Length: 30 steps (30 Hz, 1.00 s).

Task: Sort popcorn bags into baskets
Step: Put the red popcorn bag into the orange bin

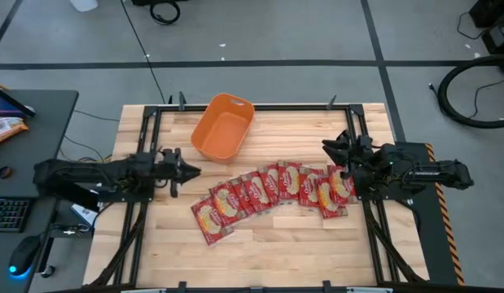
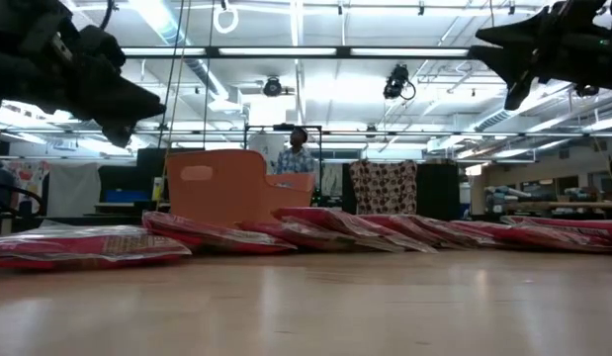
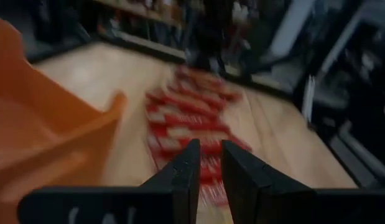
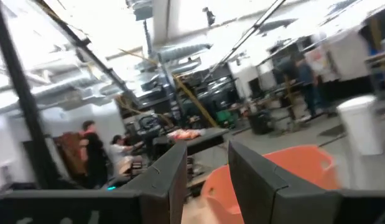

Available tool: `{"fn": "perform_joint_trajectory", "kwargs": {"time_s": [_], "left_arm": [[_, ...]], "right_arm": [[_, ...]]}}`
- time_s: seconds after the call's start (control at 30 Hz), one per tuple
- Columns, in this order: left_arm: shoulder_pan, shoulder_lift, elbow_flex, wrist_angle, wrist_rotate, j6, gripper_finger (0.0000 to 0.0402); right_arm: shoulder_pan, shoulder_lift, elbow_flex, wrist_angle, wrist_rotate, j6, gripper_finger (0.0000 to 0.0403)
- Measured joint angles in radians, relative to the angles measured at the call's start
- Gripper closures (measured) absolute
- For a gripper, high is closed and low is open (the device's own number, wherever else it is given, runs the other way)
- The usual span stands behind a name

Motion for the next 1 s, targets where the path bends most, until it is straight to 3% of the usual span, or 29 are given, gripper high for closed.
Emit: {"fn": "perform_joint_trajectory", "kwargs": {"time_s": [0.13, 0.53, 0.73, 1.0], "left_arm": [[-0.057, 0.111, 0.063, -0.057, 0.006, 0.01, 0.0334], [-0.177, 0.427, 0.21, -0.225, 0.0, 0.134, 0.0291], [-0.208, 0.563, 0.317, -0.367, -0.01, 0.191, 0.0259], [-0.331, 0.753, 0.478, -0.478, -0.224, 0.335, 0.0223]], "right_arm": [[0.001, 0.032, 0.0, 0.002, -0.081, 0.018, 0.0279], [0.003, 0.278, 0.0, 0.104, -0.059, 0.02, 0.0279], [0.068, 0.399, 0.0, 0.171, -0.06, 0.007, 0.0279], [0.228, 0.541, 0.018, 0.294, 0.122, -0.051, 0.0279]]}}
